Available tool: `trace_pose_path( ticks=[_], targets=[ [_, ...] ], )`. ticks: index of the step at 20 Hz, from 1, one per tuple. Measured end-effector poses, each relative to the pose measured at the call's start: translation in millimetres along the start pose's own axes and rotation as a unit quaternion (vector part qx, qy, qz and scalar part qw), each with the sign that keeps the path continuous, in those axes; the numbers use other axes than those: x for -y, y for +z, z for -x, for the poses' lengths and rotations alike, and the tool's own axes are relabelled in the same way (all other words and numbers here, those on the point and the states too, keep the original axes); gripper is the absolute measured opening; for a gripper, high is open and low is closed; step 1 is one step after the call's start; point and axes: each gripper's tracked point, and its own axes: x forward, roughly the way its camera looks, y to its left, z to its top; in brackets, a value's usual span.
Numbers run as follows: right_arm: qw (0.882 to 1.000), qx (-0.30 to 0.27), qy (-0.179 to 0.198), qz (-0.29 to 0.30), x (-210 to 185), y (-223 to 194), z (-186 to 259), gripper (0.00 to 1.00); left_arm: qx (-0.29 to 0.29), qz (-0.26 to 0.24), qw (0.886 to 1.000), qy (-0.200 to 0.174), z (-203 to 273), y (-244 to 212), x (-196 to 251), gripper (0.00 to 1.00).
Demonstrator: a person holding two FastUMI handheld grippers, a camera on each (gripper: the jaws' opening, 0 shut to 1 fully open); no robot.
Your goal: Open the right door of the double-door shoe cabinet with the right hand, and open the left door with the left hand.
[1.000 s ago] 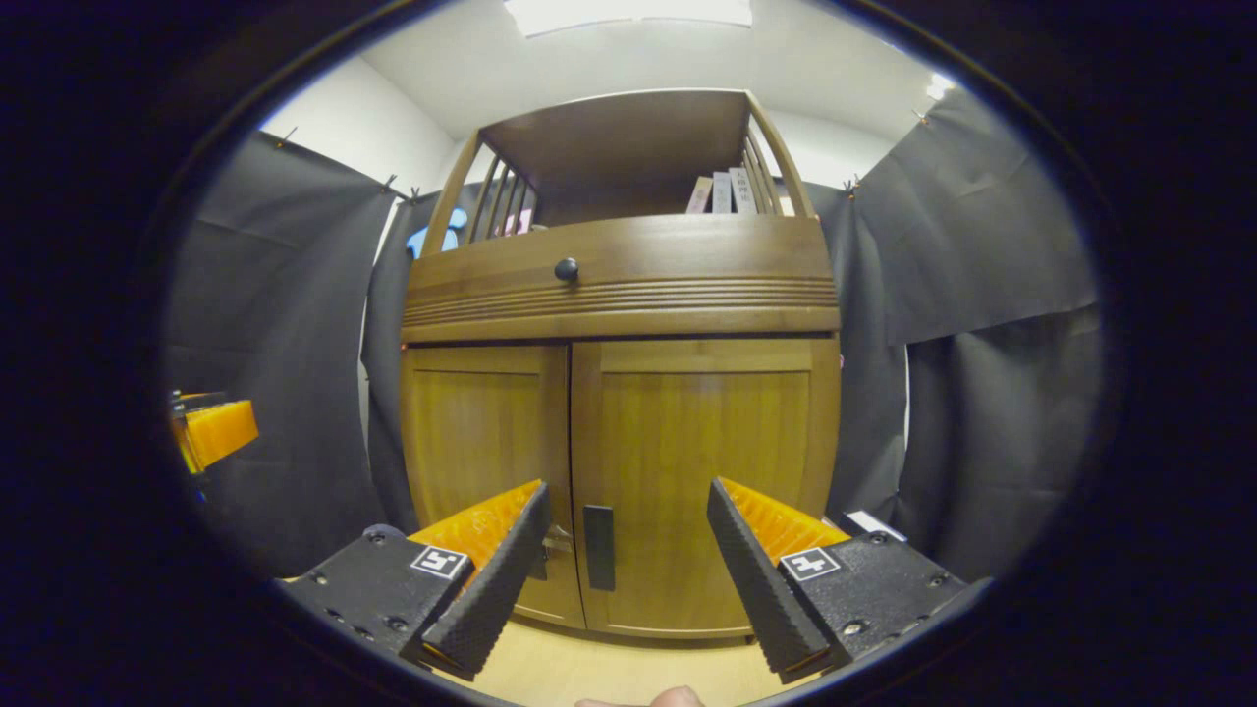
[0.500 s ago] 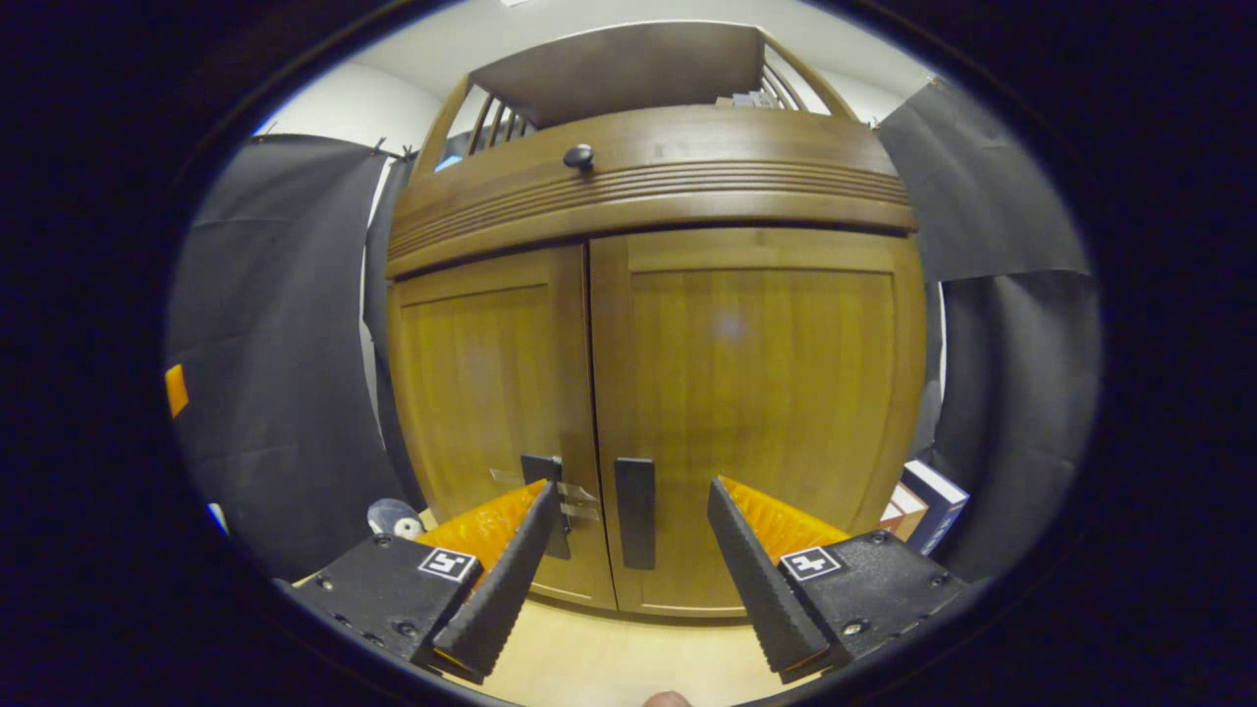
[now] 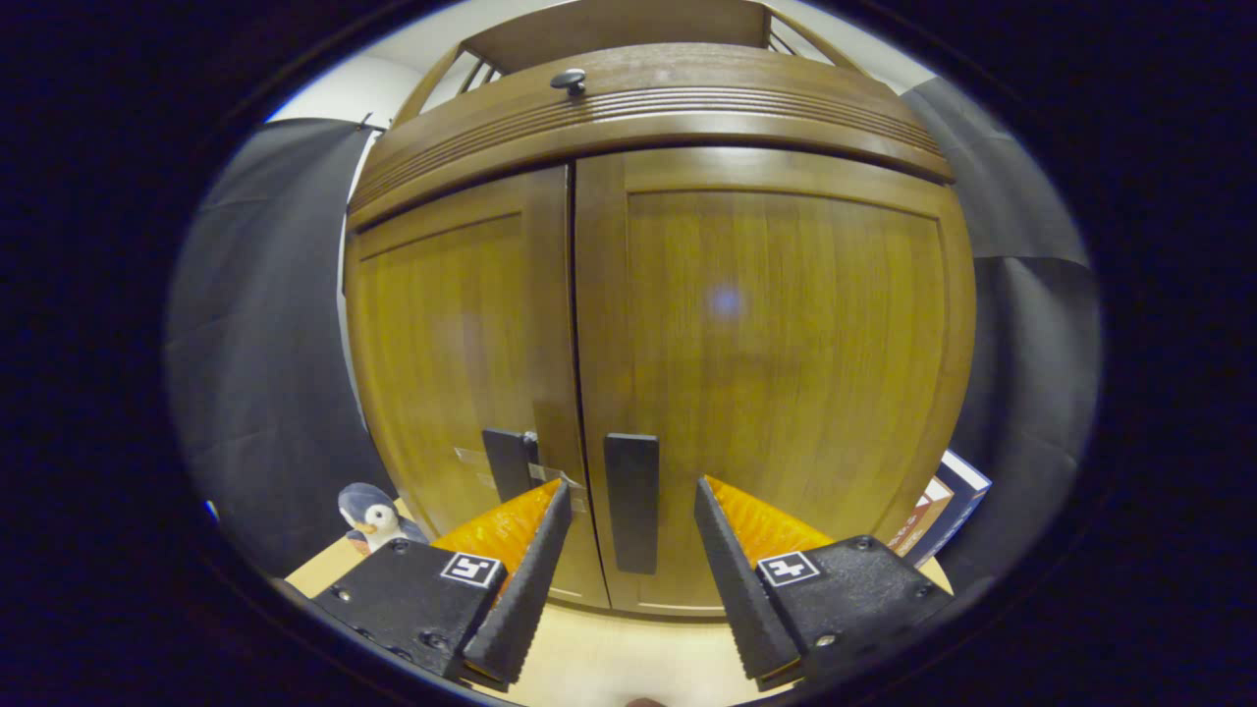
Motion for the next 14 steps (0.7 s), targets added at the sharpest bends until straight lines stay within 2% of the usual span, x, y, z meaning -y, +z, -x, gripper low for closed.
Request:
trace_pose_path(
  ticks=[3,4,11,14],
  targets=[
    [1.000,-0.008,-0.016,0.004,7.3,-6.5,-14.6,0.75,-0.001,-0.003,1.000,0.014,5.1,0.2,-8.2,0.94],
    [1.000,-0.009,-0.020,0.003,9.0,-9.3,-18.8,0.69,0.000,-0.004,1.000,0.019,6.7,1.8,-10.3,0.95],
    [1.000,-0.013,-0.014,0.005,2.4,-12.4,-39.2,0.53,-0.005,-0.002,1.000,0.028,12.9,1.7,-13.5,0.95],
    [1.000,-0.021,-0.016,0.012,1.6,-17.0,-43.2,0.39,-0.005,-0.009,1.000,0.030,17.3,2.4,-13.6,0.94]
  ],
)
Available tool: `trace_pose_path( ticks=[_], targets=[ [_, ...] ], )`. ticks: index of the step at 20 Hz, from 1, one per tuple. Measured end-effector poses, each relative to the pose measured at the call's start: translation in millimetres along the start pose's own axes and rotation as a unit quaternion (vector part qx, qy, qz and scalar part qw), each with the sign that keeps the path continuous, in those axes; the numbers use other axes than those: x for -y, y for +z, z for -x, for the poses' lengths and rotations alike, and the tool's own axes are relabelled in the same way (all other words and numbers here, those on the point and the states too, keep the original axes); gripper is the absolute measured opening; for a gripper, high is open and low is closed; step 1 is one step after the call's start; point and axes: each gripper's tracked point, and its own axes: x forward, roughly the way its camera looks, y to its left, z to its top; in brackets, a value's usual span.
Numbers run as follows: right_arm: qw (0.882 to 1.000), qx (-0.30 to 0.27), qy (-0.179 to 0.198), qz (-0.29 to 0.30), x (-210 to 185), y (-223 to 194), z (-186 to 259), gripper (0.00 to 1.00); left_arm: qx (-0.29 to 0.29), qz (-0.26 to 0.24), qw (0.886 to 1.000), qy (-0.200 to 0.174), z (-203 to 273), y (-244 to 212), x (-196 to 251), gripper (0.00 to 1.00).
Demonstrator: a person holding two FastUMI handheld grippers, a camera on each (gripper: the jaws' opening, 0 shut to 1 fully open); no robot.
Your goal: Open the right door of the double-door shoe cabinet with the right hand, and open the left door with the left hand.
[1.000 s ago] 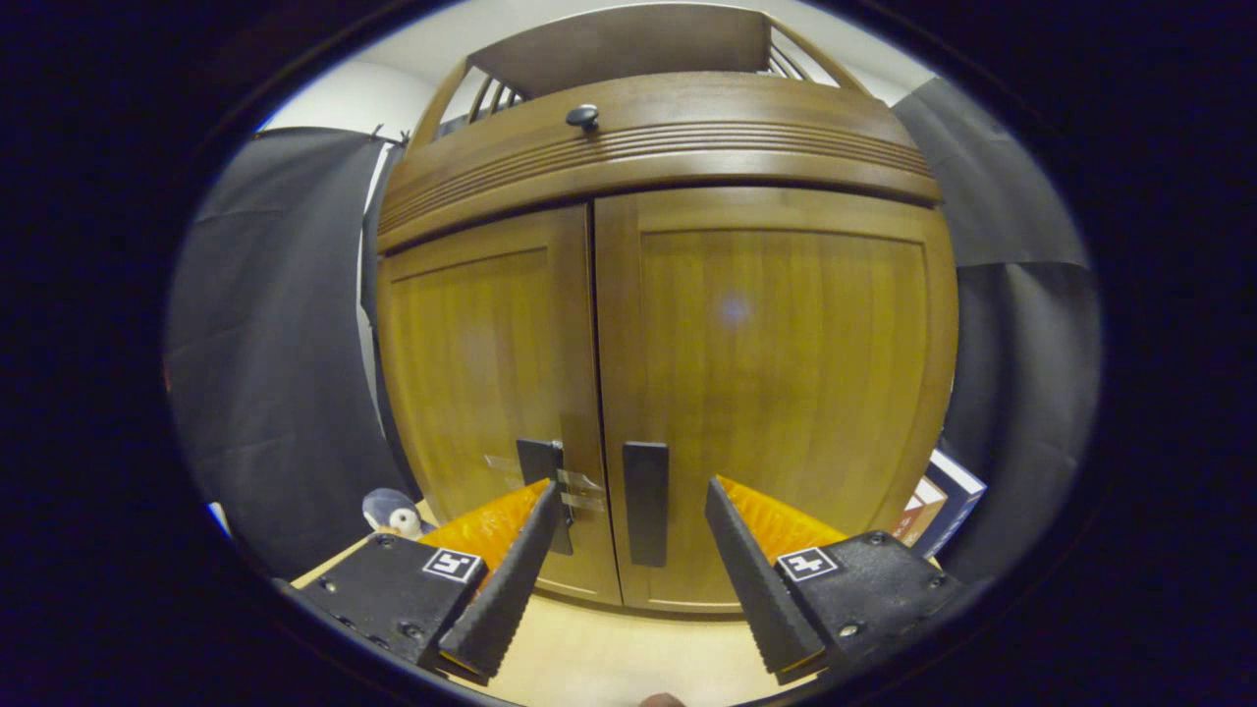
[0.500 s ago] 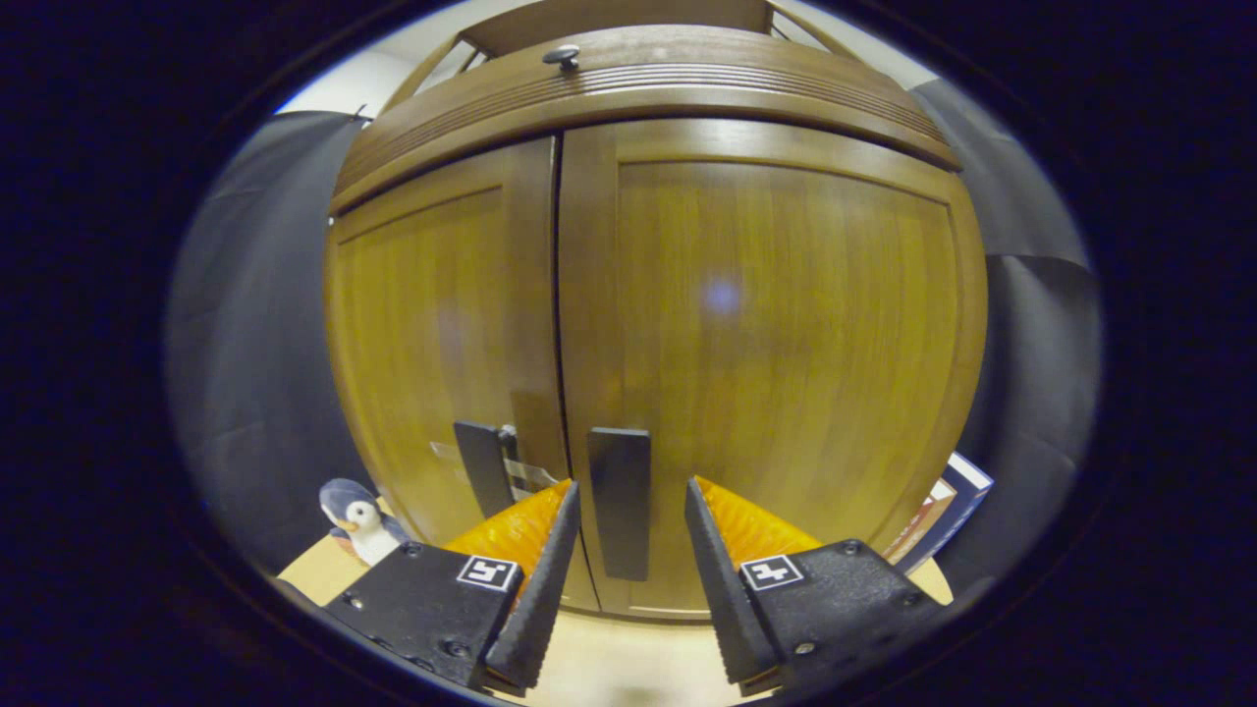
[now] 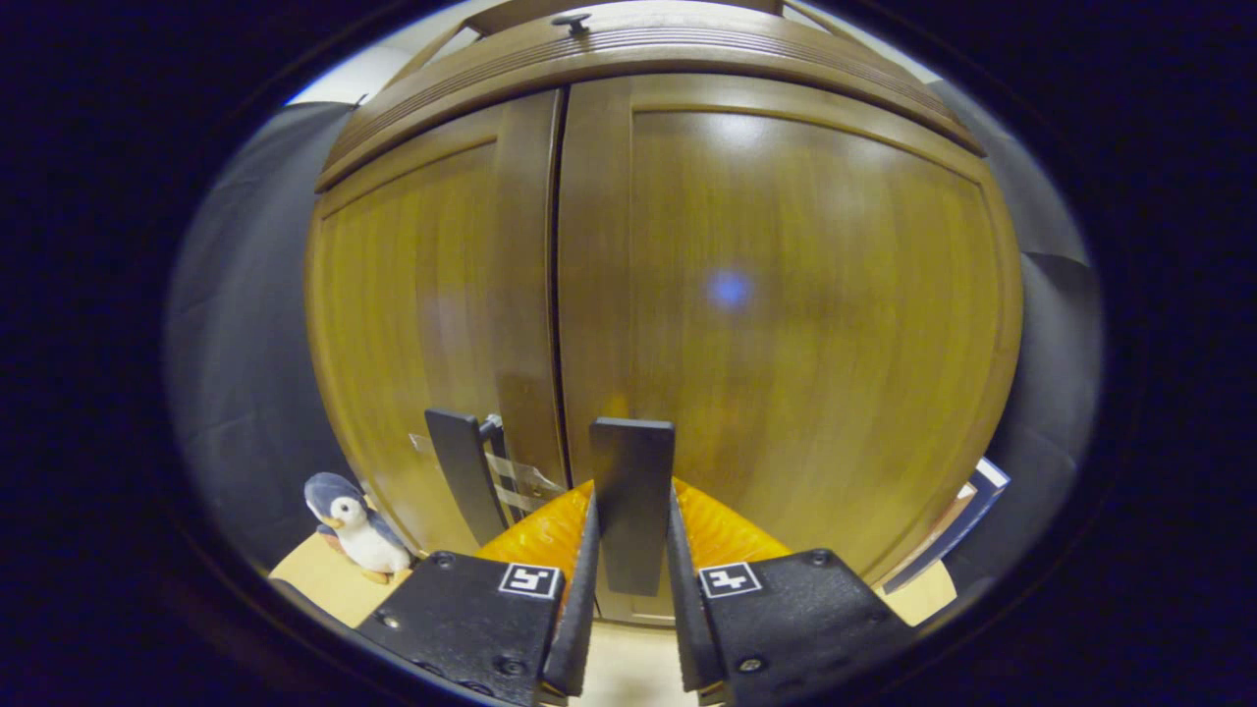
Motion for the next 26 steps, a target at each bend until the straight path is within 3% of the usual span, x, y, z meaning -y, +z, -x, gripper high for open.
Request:
trace_pose_path(
  ticks=[10,17,26],
  targets=[
    [1.000,-0.012,0.010,0.006,1.4,-2.3,-0.4,0.29,0.005,-0.004,1.000,-0.010,6.9,4.0,5.0,0.94],
    [1.000,-0.014,0.018,0.002,0.4,-7.2,15.9,0.29,-0.001,-0.003,0.999,-0.032,4.4,0.1,17.1,0.95],
    [0.999,0.001,0.032,0.012,2.4,-15.5,44.8,0.29,-0.012,0.011,0.996,-0.093,-12.1,-11.4,56.8,0.95]
  ],
)
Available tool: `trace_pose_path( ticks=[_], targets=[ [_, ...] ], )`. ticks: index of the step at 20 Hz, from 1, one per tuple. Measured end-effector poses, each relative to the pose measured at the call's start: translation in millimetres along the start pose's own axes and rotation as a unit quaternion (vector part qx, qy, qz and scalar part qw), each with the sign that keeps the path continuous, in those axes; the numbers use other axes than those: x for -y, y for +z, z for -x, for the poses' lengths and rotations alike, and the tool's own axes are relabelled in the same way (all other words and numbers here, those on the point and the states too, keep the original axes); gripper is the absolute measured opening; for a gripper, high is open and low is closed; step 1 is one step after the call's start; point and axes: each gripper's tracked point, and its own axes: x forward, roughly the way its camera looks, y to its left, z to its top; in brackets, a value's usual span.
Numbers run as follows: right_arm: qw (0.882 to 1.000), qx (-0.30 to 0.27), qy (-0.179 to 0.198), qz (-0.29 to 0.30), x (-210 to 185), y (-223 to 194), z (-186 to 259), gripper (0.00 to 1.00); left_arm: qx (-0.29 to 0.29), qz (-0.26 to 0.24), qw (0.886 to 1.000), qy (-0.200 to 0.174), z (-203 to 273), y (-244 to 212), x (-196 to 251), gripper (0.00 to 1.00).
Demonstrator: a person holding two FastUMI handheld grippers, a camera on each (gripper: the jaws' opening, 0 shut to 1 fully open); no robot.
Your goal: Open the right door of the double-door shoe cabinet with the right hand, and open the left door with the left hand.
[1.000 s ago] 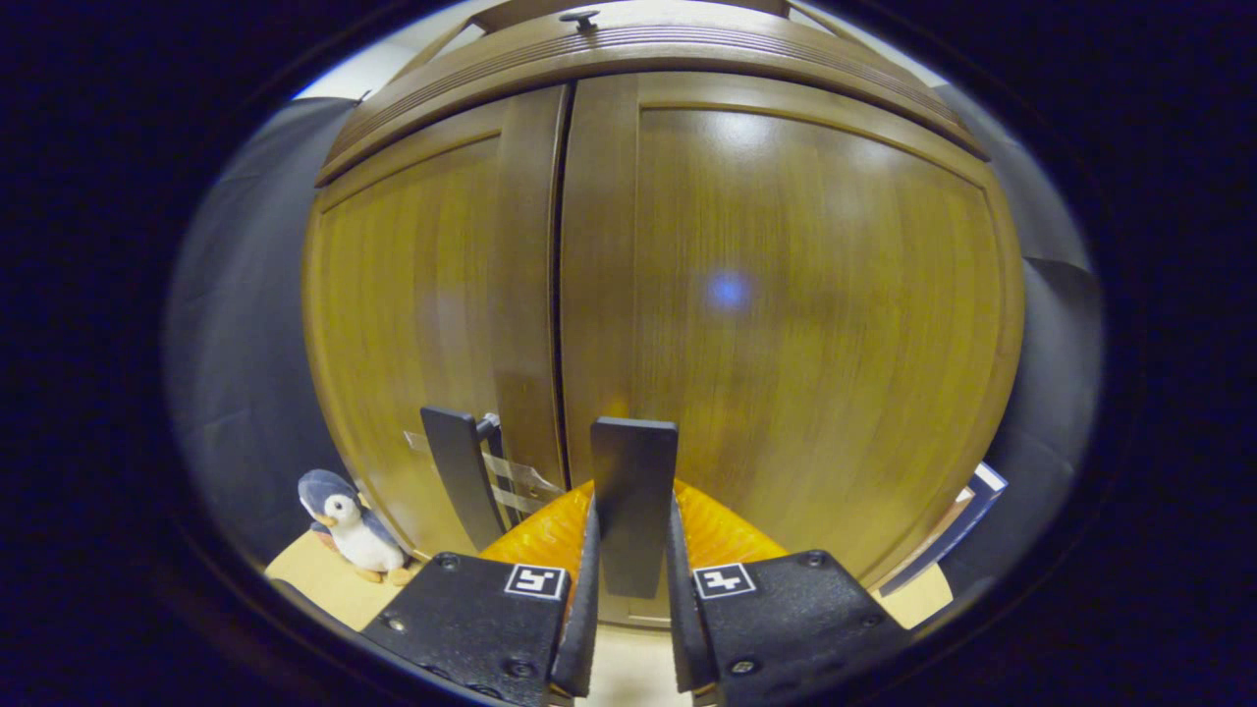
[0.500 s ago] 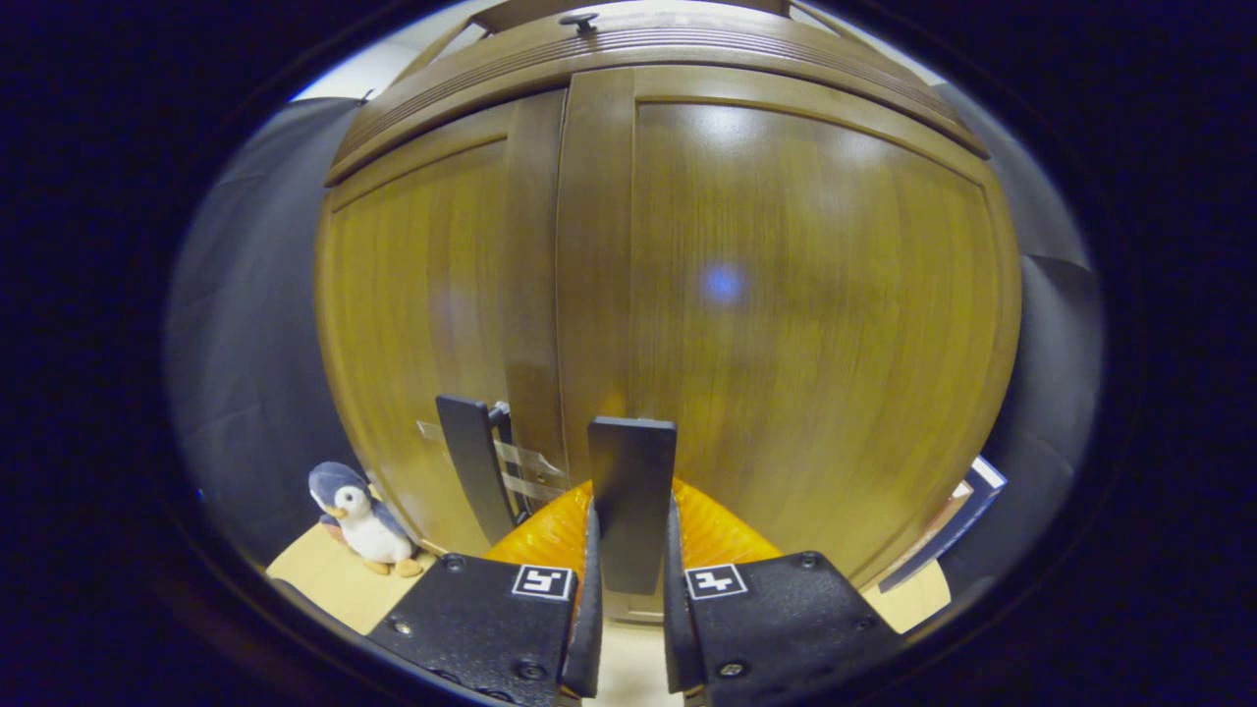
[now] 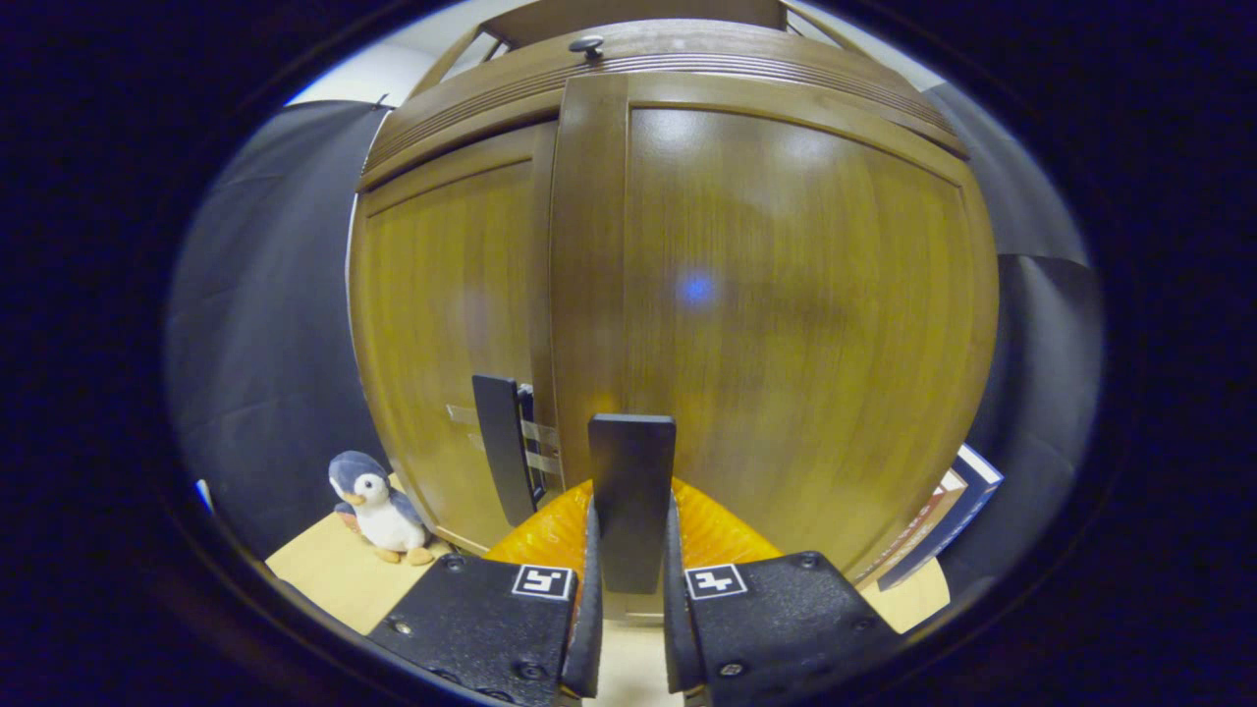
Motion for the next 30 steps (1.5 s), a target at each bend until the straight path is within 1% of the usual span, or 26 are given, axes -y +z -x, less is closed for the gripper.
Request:
trace_pose_path(
  ticks=[8,18,27,30],
  targets=[
    [1.000,0.020,-0.003,0.009,4.5,-8.9,34.4,0.29,-0.004,0.014,0.998,-0.058,-28.1,-8.1,33.4,0.95],
    [1.000,0.024,-0.018,-0.002,20.1,-22.4,81.8,0.29,-0.012,0.030,0.989,-0.142,-37.8,-16.7,93.7,0.95],
    [0.999,0.010,-0.044,-0.024,46.8,-35.4,128.6,0.29,-0.028,0.034,0.982,-0.185,-42.3,-23.6,129.6,0.95],
    [0.998,0.007,-0.053,-0.021,56.6,-37.0,141.6,0.25,-0.029,0.030,0.979,-0.198,-44.0,-26.1,141.5,0.95]
  ],
)
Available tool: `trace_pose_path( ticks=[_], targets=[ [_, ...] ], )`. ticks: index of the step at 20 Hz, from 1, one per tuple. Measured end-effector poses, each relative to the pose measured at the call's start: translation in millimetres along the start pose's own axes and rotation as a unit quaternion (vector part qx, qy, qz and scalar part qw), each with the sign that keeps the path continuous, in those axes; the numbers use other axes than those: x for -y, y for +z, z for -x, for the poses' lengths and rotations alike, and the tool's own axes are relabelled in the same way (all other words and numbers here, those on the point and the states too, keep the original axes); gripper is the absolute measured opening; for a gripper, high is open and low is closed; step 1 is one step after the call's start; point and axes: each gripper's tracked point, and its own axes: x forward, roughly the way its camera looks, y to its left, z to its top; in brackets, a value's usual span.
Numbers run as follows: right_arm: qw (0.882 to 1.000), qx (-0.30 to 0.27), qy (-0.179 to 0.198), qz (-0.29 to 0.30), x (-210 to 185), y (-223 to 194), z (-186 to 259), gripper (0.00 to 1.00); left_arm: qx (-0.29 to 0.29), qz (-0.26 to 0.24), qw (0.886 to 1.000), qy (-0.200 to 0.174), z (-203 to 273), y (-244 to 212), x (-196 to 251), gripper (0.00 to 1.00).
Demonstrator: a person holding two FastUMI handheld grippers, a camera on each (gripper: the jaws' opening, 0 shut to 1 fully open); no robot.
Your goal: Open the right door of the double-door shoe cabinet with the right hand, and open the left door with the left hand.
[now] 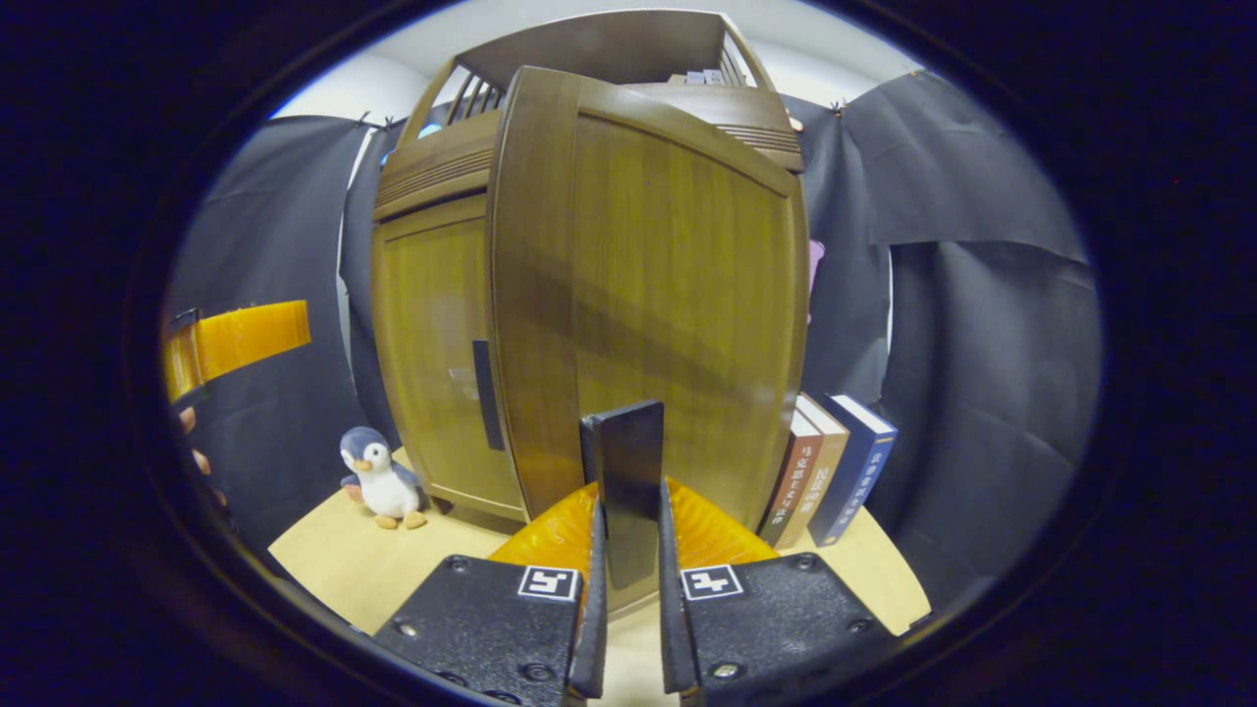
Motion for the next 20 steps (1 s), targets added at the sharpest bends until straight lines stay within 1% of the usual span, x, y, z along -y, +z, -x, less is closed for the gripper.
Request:
trace_pose_path(
  ticks=[3,7,10,16,18,20],
  targets=[
    [1.000,0.001,-0.008,-0.003,9.5,-2.5,11.1,0.24,-0.002,-0.003,1.000,-0.012,-3.7,-1.6,8.8,0.95],
    [1.000,0.003,-0.028,-0.004,23.3,-6.0,22.3,0.22,-0.006,-0.004,1.000,-0.027,-12.0,-5.0,21.0,0.95],
    [0.999,0.003,-0.044,-0.009,35.9,-8.9,30.3,0.19,-0.008,-0.006,0.999,-0.038,-20.5,-7.6,30.7,0.95],
    [0.996,-0.003,-0.081,-0.020,63.3,-10.9,44.7,0.12,-0.009,-0.016,0.999,-0.050,-37.4,-8.7,38.5,0.95],
    [0.995,-0.003,-0.095,-0.030,70.7,-11.6,47.7,0.10,-0.011,-0.016,0.998,-0.056,-44.1,-13.8,42.9,0.95],
    [0.993,-0.016,-0.112,-0.023,78.9,-15.9,52.3,0.09,-0.019,-0.023,0.998,-0.063,-54.2,-23.0,47.8,0.95]
  ],
)
